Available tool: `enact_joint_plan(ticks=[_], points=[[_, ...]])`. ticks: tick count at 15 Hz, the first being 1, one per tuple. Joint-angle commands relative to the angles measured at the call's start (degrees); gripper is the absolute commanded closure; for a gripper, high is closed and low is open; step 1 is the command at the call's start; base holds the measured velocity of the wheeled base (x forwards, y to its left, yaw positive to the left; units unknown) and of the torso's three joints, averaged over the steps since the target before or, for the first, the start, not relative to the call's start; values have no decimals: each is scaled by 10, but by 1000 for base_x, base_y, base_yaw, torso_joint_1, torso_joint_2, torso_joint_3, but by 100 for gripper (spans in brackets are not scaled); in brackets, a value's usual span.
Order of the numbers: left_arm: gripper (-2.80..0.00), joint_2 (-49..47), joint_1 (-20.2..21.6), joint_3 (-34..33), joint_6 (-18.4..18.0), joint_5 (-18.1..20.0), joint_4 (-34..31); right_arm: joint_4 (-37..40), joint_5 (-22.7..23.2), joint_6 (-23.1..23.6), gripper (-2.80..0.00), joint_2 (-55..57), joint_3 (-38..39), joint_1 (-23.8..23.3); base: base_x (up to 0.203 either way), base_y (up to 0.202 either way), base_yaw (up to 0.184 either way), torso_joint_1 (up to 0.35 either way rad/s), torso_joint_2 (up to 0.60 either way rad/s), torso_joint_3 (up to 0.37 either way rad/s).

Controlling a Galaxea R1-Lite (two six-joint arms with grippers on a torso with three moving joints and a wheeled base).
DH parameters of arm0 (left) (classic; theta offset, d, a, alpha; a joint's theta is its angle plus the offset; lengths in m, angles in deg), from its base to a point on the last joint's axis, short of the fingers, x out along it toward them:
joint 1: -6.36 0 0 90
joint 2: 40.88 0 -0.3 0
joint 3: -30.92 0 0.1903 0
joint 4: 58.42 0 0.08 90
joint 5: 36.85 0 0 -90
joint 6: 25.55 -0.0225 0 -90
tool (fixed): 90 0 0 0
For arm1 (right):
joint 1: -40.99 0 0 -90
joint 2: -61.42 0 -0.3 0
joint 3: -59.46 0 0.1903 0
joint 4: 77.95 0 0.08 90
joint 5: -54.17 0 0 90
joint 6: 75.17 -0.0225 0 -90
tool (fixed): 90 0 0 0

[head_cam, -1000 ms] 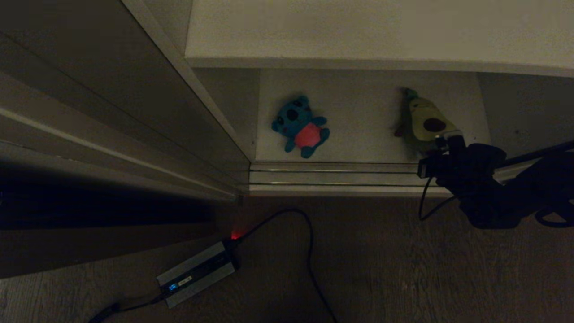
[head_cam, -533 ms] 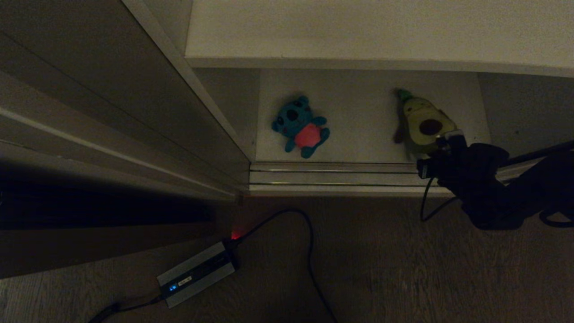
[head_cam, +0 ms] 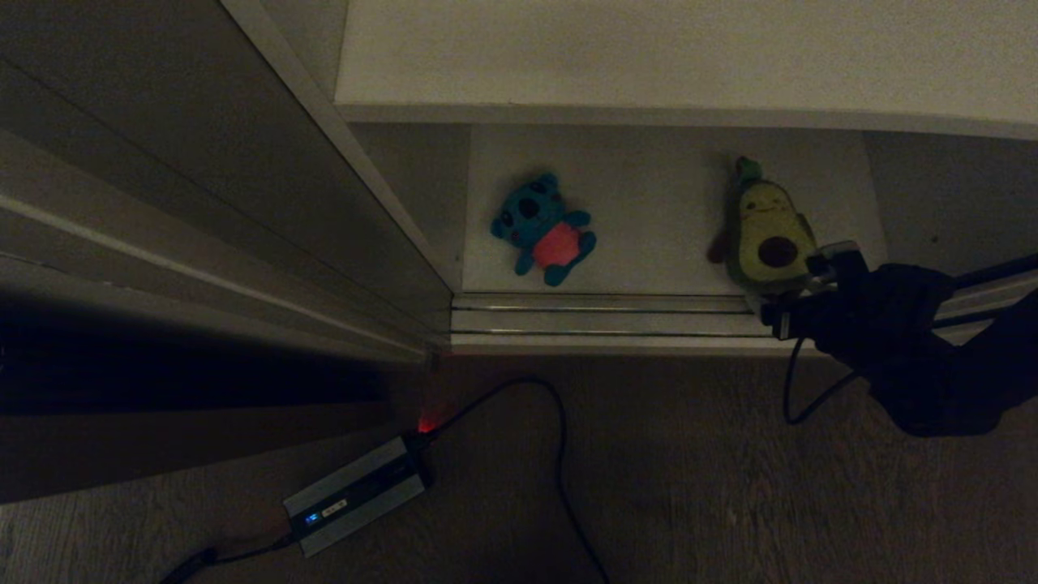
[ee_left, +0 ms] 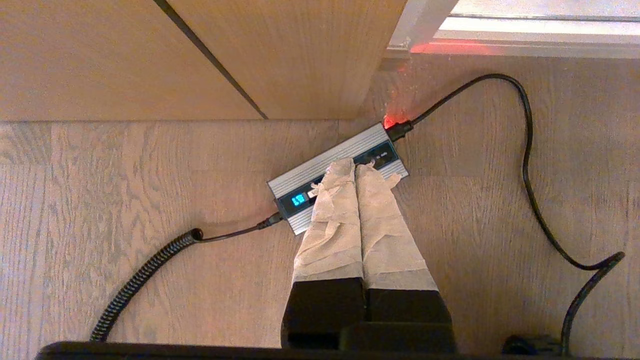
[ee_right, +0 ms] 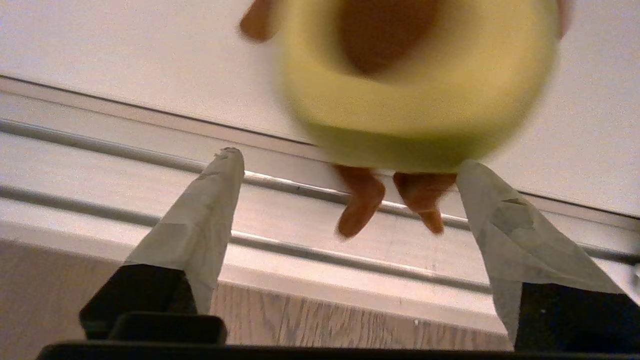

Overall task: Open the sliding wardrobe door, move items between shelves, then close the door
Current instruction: Place the green doll on the lower shelf

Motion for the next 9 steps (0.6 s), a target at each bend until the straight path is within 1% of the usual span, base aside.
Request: enact_joint_plan(ticks=[1, 6, 9], points=[[0, 2, 0, 0, 0, 0, 0, -5, -1, 1, -280, -13, 9, 0, 0, 0, 0, 0, 0, 0], [0, 2, 0, 0, 0, 0, 0, 21, 0, -9, -280, -39, 53, 5, 0, 0, 0, 0, 0, 0], [0, 2, 0, 0, 0, 0, 0, 38, 0, -16, -280, -73, 83, 4, 0, 0, 0, 0, 0, 0]])
